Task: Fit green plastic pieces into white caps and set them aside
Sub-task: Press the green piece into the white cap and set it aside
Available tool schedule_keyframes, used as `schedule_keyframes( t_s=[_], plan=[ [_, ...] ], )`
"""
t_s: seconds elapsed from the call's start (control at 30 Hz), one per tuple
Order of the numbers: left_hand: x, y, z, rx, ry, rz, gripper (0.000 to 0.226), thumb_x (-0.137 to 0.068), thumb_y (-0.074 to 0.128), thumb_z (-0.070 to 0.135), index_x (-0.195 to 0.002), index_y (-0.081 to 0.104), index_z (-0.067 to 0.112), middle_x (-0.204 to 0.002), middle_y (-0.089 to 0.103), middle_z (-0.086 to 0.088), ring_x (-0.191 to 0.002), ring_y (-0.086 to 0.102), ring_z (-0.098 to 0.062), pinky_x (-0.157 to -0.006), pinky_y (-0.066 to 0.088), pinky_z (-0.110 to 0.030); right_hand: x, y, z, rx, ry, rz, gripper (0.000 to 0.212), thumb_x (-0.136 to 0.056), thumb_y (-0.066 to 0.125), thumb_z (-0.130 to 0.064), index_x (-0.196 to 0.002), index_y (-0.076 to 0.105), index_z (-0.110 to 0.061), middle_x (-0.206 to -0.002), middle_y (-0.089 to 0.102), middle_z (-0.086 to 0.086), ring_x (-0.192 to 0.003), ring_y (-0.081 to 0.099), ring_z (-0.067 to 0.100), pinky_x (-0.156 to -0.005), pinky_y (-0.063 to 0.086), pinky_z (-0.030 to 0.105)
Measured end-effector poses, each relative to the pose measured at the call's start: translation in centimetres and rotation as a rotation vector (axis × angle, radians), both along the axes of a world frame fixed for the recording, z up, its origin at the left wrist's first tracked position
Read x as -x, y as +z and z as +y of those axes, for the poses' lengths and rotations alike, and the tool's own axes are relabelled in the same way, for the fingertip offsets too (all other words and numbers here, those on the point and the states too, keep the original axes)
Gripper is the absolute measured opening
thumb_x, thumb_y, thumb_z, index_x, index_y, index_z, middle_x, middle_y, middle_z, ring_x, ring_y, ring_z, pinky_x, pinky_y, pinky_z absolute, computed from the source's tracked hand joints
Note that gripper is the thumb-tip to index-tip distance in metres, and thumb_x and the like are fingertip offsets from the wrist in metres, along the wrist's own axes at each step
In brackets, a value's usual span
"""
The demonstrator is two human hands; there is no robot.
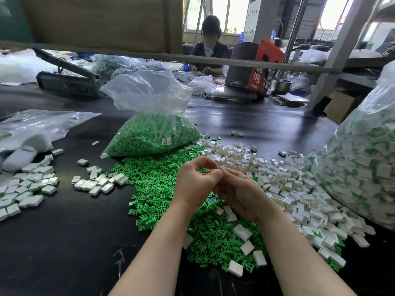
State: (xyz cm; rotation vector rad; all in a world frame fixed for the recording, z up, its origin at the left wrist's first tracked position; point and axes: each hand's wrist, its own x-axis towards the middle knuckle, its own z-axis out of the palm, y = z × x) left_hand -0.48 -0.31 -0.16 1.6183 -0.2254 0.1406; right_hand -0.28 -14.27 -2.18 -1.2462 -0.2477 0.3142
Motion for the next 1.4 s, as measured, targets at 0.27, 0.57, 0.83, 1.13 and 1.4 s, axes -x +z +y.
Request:
schedule_keyframes(
  t_s=[0.27, 0.57, 0.83, 1.13, 1.4],
  plan=[
    [-0.2, -0.5, -0.2, -0.009, 0.015, -0.009, 0.003, -0.065, 0.065, 0.018, -0.067, 0.068, 0.019, -0.061, 0.065, -0.001, -0.056, 0.062, -0.017, -0.062, 0.059, -0.042, 0.1, 0.1, -0.3, 0.054, -0.043, -0.015, 0.023, -0.088, 0.064, -0.029, -0.095, 0.076, -0.011, -0.077, 0.065, 0.002, -0.067, 0.056, 0.01, -0.062, 0.043, 0.021],
    [-0.1, -0.2, -0.2, 0.007, 0.027, -0.002, 0.004, -0.066, 0.065, 0.017, -0.068, 0.068, 0.014, -0.083, 0.068, -0.023, -0.079, 0.067, -0.044, -0.074, 0.057, -0.056, 0.4, 0.3, 0.0, 0.095, -0.064, -0.043, 0.032, -0.087, 0.062, -0.032, -0.099, 0.07, -0.003, -0.075, 0.068, 0.0, -0.066, 0.056, 0.009, -0.061, 0.043, 0.02],
    [-0.1, -0.2, -0.1, -0.007, 0.007, -0.013, 0.008, -0.066, 0.064, 0.018, -0.068, 0.068, 0.011, -0.079, 0.069, -0.018, -0.071, 0.065, -0.026, -0.075, 0.058, -0.052, 0.3, 0.2, -0.1, 0.098, -0.061, -0.041, 0.025, -0.088, 0.062, -0.03, -0.095, 0.075, -0.01, -0.079, 0.07, 0.002, -0.069, 0.058, 0.011, -0.065, 0.044, 0.023],
    [-0.2, -0.3, 0.1, 0.001, -0.013, -0.003, 0.006, -0.067, 0.064, 0.017, -0.065, 0.068, 0.02, -0.075, 0.067, -0.011, -0.078, 0.067, -0.037, -0.079, 0.057, -0.055, 0.4, 0.2, 0.1, 0.092, -0.092, -0.049, 0.032, -0.088, 0.062, -0.031, -0.099, 0.072, -0.002, -0.079, 0.071, 0.004, -0.07, 0.053, 0.015, -0.067, 0.038, 0.028],
    [0.0, 0.2, 0.5, 0.251, -0.072, 0.114, 0.033, -0.084, 0.061, -0.005, -0.065, 0.07, 0.02, -0.066, 0.066, -0.006, -0.058, 0.059, -0.022, -0.054, 0.053, -0.031, 0.4, 0.4, 0.8, 0.04, -0.098, -0.012, 0.056, -0.09, 0.051, -0.056, -0.094, 0.074, -0.005, -0.082, 0.072, 0.018, -0.063, 0.06, 0.017, -0.057, 0.042, 0.024]
  ],
)
